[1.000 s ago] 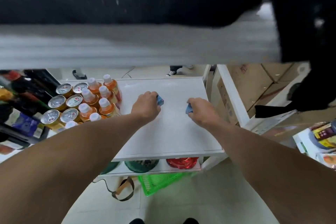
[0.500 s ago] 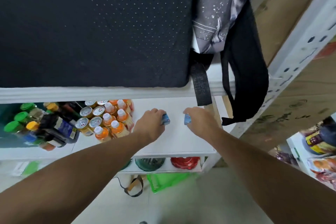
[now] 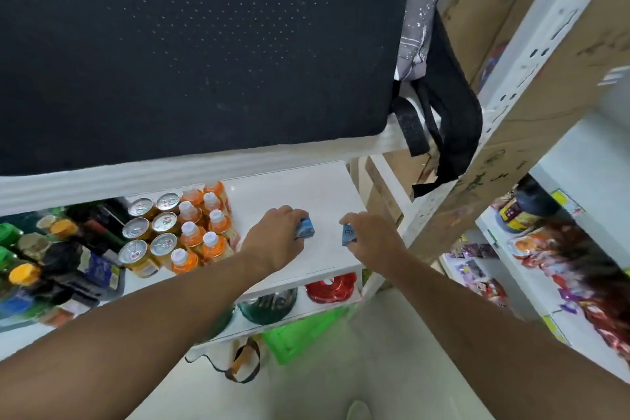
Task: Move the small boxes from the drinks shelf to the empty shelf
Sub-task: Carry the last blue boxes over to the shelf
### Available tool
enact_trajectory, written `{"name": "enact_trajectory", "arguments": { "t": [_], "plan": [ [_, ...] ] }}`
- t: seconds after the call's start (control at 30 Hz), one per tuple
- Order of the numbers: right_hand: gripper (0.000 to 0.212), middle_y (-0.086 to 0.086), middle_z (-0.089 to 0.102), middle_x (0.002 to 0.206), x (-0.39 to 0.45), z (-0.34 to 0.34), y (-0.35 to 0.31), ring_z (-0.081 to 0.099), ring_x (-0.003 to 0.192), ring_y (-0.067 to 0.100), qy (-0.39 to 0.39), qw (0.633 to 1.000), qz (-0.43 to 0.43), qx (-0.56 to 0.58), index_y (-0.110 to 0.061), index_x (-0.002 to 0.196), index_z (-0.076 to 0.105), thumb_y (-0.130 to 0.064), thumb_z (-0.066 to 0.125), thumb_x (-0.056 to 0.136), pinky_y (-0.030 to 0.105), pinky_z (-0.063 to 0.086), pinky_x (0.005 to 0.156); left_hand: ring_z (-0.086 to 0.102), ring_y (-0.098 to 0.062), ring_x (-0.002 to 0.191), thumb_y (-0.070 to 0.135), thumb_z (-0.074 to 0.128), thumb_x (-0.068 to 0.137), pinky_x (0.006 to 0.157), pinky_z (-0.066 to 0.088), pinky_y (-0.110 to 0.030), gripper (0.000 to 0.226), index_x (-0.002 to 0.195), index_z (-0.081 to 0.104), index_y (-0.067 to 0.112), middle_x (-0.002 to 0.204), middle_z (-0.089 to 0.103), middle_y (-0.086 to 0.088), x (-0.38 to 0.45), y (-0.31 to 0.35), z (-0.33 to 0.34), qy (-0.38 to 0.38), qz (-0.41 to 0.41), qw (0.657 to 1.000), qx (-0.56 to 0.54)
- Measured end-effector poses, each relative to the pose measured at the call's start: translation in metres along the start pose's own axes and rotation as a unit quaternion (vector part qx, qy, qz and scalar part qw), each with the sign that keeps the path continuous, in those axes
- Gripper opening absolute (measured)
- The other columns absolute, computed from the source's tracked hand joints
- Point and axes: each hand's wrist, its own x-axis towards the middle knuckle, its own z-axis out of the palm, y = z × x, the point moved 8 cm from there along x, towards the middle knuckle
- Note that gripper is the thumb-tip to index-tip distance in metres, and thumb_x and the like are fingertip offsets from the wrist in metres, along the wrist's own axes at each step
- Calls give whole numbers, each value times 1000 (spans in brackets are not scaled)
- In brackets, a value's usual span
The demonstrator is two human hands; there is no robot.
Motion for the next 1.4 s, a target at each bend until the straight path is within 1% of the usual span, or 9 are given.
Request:
{"name": "enact_trajectory", "arguments": {
  "t": [0.1, 0.27, 0.47, 0.63, 0.77, 0.97, 1.03, 1.13, 1.4],
  "plan": [
    [52, 0, 68, 124, -28, 1, 2, 67, 112, 21, -7, 999, 51, -1, -28, 137, 64, -9, 76, 90, 34, 58, 98, 62, -28, 115, 24, 66, 90, 94, 57, -47, 52, 142, 63, 29, 126, 66, 1, -3, 4, 6, -26, 46, 999, -11],
    [47, 5, 67, 128, -94, -14, 24, 64, 118, 28, -14, 987, 158, 6, -25, 137, 65, -9, 72, 93, 44, 56, 103, 61, -23, 117, 24, 68, 95, 99, 53, -39, 48, 143, 64, 26, 129, 67, 3, -11, 52, 17, -34, 133, 990, -39],
    [25, 6, 71, 115, -187, -50, 71, 67, 108, 32, 12, 967, 254, -4, -25, 111, 66, -14, 69, 90, 36, 53, 78, 63, -19, 109, 28, 76, 92, 94, 55, -37, 45, 136, 68, 28, 122, 70, 6, -25, 141, 31, -61, 221, 970, -83],
    [37, 2, 69, 124, -263, -69, 108, 65, 115, 31, 23, 948, 318, -6, -27, 126, 66, -20, 71, 90, 42, 57, 88, 63, -15, 103, 25, 80, 89, 86, 56, -35, 45, 133, 70, 27, 118, 71, 4, -47, 225, 44, -87, 297, 948, -79],
    [38, 2, 69, 124, -316, -78, 142, 65, 114, 30, 39, 936, 350, 1, -29, 127, 65, -22, 72, 90, 39, 56, 85, 65, -21, 107, 25, 80, 89, 92, 57, -43, 45, 133, 70, 24, 118, 70, 1, -69, 289, 60, -106, 342, 932, -51],
    [34, 3, 70, 119, -400, -97, 192, 67, 111, 30, 69, 916, 394, 13, -26, 123, 69, -24, 74, 90, 42, 59, 86, 62, -18, 109, 28, 77, 90, 93, 57, -40, 50, 139, 66, 32, 124, 69, 5, -102, 385, 80, -102, 384, 918, 10],
    [29, 5, 70, 112, -427, -106, 214, 67, 107, 31, 81, 911, 403, 8, -25, 120, 69, -24, 73, 91, 37, 54, 79, 62, -19, 109, 29, 75, 89, 92, 57, -41, 46, 134, 67, 34, 122, 69, 5, -113, 422, 88, -106, 403, 909, 20],
    [39, 5, 69, 115, -467, -118, 245, 65, 108, 30, 98, 906, 411, 12, -26, 131, 67, -27, 72, 93, 33, 44, 74, 64, -19, 105, 27, 72, 88, 88, 58, -41, 40, 128, 68, 33, 116, 69, 5, -132, 474, 99, -111, 430, 896, 16],
    [39, 3, 69, 122, -565, -128, 318, 64, 113, 28, 114, 887, 447, 18, -26, 133, 65, -31, 72, 95, 41, 58, 86, 66, -23, 104, 30, 75, 93, 93, 58, -44, 42, 134, 68, 25, 120, 71, -1, -163, 588, 138, -109, 492, 862, 54]
  ]
}}
